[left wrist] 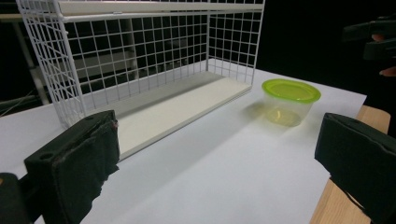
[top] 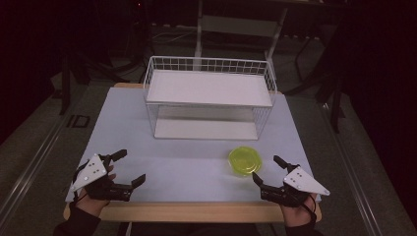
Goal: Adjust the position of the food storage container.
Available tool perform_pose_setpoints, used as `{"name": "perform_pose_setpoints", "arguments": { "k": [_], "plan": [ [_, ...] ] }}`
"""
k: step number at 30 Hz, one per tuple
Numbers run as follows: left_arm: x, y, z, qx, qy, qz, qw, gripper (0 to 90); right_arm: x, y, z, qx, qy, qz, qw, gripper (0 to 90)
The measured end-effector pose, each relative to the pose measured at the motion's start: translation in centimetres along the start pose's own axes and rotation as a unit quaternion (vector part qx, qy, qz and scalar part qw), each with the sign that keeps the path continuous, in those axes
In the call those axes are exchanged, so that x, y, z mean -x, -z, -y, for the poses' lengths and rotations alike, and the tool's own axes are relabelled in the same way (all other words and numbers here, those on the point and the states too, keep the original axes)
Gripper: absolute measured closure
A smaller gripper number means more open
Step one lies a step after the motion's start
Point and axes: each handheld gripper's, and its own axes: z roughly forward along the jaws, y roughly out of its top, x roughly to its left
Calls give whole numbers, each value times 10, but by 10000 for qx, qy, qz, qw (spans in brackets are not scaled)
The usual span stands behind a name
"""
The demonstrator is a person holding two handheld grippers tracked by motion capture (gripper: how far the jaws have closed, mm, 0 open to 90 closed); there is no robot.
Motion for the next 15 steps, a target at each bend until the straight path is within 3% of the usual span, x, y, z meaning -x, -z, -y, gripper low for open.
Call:
{"name": "perform_pose_setpoints", "arguments": {
  "k": [1, 5, 10, 15],
  "plan": [
    [0, 0, 0, 6, 3, 2, 10000, 6, -2, 0, -1, -64, 93, 28, 9999, 135],
    [1, 0, 0, 18, -14, 14, 10000, 6, -6, -1, -3, -206, 70, -65, 9997, 136],
    [1, 0, 0, 23, -16, 26, 10000, 6, -13, 2, -12, -78, 50, -339, 9994, 107],
    [1, 0, 0, 46, -29, 27, 10000, 6, -18, 1, -21, 20, 87, -444, 9990, 112]
  ]
}}
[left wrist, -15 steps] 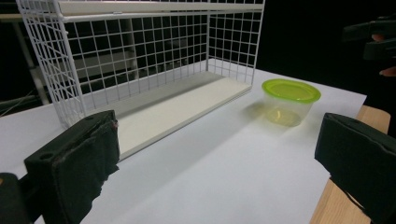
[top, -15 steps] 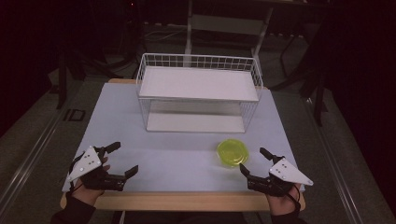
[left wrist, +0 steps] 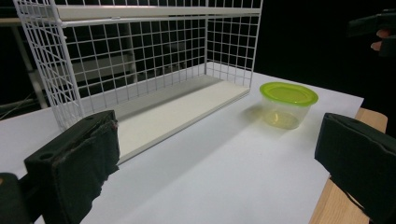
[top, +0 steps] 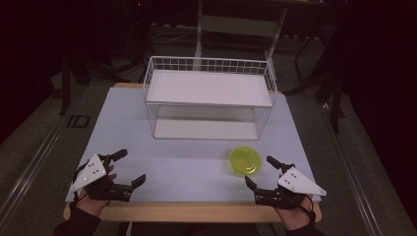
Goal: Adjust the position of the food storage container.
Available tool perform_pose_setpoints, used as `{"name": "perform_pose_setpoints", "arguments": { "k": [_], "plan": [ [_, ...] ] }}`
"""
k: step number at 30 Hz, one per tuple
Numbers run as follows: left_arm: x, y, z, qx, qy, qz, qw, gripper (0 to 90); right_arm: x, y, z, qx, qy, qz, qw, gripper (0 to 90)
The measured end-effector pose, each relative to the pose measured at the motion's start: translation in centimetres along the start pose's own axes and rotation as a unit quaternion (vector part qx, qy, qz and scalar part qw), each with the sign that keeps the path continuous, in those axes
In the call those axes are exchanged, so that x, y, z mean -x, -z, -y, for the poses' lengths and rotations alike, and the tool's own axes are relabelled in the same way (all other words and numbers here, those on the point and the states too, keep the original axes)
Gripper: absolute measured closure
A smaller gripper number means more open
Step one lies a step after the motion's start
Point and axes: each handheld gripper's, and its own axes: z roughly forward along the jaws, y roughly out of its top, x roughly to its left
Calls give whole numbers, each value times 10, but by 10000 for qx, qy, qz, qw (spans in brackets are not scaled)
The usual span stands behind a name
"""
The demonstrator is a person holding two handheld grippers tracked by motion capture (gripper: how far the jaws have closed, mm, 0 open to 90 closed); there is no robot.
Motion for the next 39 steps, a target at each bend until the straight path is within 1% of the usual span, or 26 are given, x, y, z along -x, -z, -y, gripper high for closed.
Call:
{"name": "perform_pose_setpoints", "arguments": {
  "k": [3, 6, 7, 9, 10, 11, 12, 13, 15, 16, 18, 19, 20, 21, 22, 24, 25, 26, 27, 29, 31, 32, 33, 35, 37, 39],
  "plan": [
    [0, 0, 0, 17, 15, -11, 10000, 6, 2, -2, -3, -17, 7, -67, 10000, 134],
    [0, 0, 0, 21, 20, -28, 10000, 6, 5, -4, -6, -23, 22, -26, 10000, 144],
    [0, 0, 0, 23, 31, -26, 10000, 6, 9, -6, -8, -90, 61, 44, 9999, 171],
    [0, 0, 0, 16, 19, -32, 10000, 6, 12, -7, -8, -95, 47, 64, 9999, 171],
    [0, 0, 0, 16, 11, -31, 10000, 6, 18, -8, -9, -141, 13, 126, 9998, 221],
    [0, -1, 0, 11, -5, -14, 10000, 6, 22, -9, -9, -157, -39, 139, 9998, 223],
    [0, -1, 0, 11, -5, -14, 10000, 6, 22, -9, -9, -157, -39, 139, 9998, 223],
    [1, -1, 1, -8, -6, -6, 10000, 6, 30, -10, -8, -190, -84, 174, 9996, 254],
    [0, -1, 1, -12, -11, -7, 10000, 6, 38, -12, -7, -242, -115, 291, 9992, 268],
    [0, -1, 1, -10, -5, -9, 10000, 6, 42, -13, -6, -280, -158, 264, 9991, 301],
    [0, -1, 1, -10, -4, -11, 10000, 6, 50, -15, -5, -401, -160, 380, 9983, 327],
    [0, -1, 1, -10, -5, -18, 10000, 6, 50, -15, -5, -401, -160, 380, 9983, 327],
    [0, -1, 1, -11, 3, -15, 10000, 6, 58, -17, -3, -546, -178, 398, 9976, 402],
    [0, -1, 1, -11, 3, -15, 10000, 6, 58, -17, -3, -546, -178, 398, 9976, 402],
    [0, -1, 1, -13, 0, -15, 10000, 6, 66, -19, 1, -710, -247, 423, 9963, 514],
    [0, -2, 1, -22, -1, -5, 10000, 6, 73, -21, 5, -800, -388, 458, 9950, 569],
    [0, -2, 1, -22, -1, -5, 10000, 6, 73, -21, 5, -800, -388, 458, 9950, 569],
    [0, -2, 1, -22, -1, -5, 10000, 6, 76, -22, 7, -898, -410, 414, 9943, 569],
    [0, -2, 1, -25, 2, 1, 10000, 6, 80, -24, 11, -1026, -391, 517, 9926, 665],
    [0, -2, 1, -26, 7, 3, 10000, 6, 84, -28, 15, -1162, -470, 506, 9908, 730],
    [0, -3, 1, -26, 10, 3, 10000, 6, 88, -31, 19, -1305, -544, 584, 9882, 814],
    [0, -3, 1, -26, 11, 1, 10000, 6, 91, -34, 22, -1405, -684, 532, 9863, 830],
    [0, -3, 1, -25, 9, 2, 10000, 6, 92, -35, 24, -1449, -744, 572, 9850, 849],
    [0, -2, 1, -27, 8, 2, 10000, 6, 95, -40, 29, -1621, -839, 604, 9813, 871],
    [0, -3, 1, -29, 9, 5, 10000, 6, 99, -44, 34, -1724, -952, 657, 9782, 889],
    [0, -3, 1, -29, 10, 7, 10000, 6, 101, -47, 40, -1799, -1019, 668, 9761, 900]
  ]
}}
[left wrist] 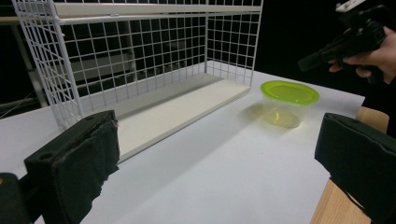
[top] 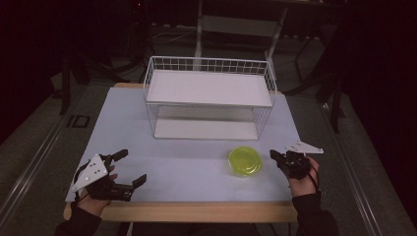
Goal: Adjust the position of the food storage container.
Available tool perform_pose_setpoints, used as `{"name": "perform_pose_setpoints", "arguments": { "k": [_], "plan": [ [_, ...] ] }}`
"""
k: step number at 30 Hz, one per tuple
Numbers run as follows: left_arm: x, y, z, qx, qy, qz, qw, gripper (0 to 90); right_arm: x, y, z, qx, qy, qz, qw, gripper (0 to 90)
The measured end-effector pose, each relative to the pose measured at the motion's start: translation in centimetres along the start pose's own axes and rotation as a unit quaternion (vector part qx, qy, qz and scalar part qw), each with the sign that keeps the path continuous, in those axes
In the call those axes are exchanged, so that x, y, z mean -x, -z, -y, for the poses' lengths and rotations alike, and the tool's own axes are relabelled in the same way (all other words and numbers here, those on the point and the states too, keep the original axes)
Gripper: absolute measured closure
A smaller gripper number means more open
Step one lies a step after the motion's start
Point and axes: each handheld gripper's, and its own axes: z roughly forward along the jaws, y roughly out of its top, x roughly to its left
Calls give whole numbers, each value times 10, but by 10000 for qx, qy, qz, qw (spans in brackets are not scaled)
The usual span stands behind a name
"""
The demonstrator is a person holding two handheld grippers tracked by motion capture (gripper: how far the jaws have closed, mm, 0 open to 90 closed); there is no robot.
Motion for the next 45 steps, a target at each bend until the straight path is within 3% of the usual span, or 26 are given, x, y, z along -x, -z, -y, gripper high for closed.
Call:
{"name": "perform_pose_setpoints", "arguments": {
  "k": [9, 14, 20, 36, 45],
  "plan": [
    [1, 0, 0, -24, -60, 23, 10000, 6, 3, -17, 12, -369, -227, 0, 9991, 900],
    [2, 0, -1, -3, -68, 33, 10000, 6, -3, -26, 15, -574, -83, 9, 9983, 900],
    [2, 0, -1, 6, -77, 35, 10000, 6, -8, -38, 19, -798, -156, -208, 9965, 900],
    [2, 0, -1, -11, -98, 36, 9999, 6, -19, -53, 22, -1043, -244, -556, 9927, 900],
    [2, 0, -1, -18, -99, 35, 9999, 6, -34, -58, 17, -1068, -88, -726, 9916, 900]
  ]
}}
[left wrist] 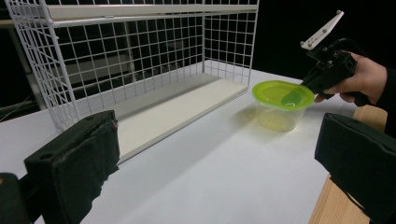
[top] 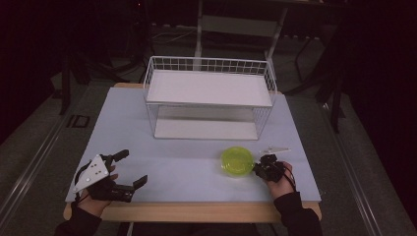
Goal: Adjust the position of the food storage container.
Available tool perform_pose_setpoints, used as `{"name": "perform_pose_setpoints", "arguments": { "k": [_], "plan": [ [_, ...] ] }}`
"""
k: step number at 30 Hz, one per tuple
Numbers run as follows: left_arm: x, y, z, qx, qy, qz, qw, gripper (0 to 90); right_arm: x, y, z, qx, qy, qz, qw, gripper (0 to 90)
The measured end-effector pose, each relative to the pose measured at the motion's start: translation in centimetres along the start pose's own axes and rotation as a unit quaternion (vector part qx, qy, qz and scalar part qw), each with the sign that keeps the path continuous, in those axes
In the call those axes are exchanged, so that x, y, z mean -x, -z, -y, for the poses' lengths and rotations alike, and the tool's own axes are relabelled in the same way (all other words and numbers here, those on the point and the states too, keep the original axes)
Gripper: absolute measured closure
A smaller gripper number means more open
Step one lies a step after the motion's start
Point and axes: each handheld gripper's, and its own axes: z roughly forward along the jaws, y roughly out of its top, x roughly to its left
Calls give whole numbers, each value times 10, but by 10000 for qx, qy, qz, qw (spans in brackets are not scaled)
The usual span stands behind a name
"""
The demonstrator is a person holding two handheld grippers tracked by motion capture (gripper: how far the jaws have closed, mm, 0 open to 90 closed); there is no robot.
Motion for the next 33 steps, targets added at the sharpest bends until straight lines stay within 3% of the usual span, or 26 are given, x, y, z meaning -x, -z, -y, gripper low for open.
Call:
{"name": "perform_pose_setpoints", "arguments": {
  "k": [14, 24, 33],
  "plan": [
    [1, 0, 0, -2, -17, 9, 10000, 6, -24, -18, -13, -72, 135, -314, 9994, 900],
    [1, 0, 0, -4, -22, 18, 10000, 6, -49, -36, -23, -195, 385, -502, 9978, 900],
    [1, 0, 0, -2, -23, 29, 10000, 6, -67, -50, -34, -210, 427, -717, 9963, 900]
  ]
}}
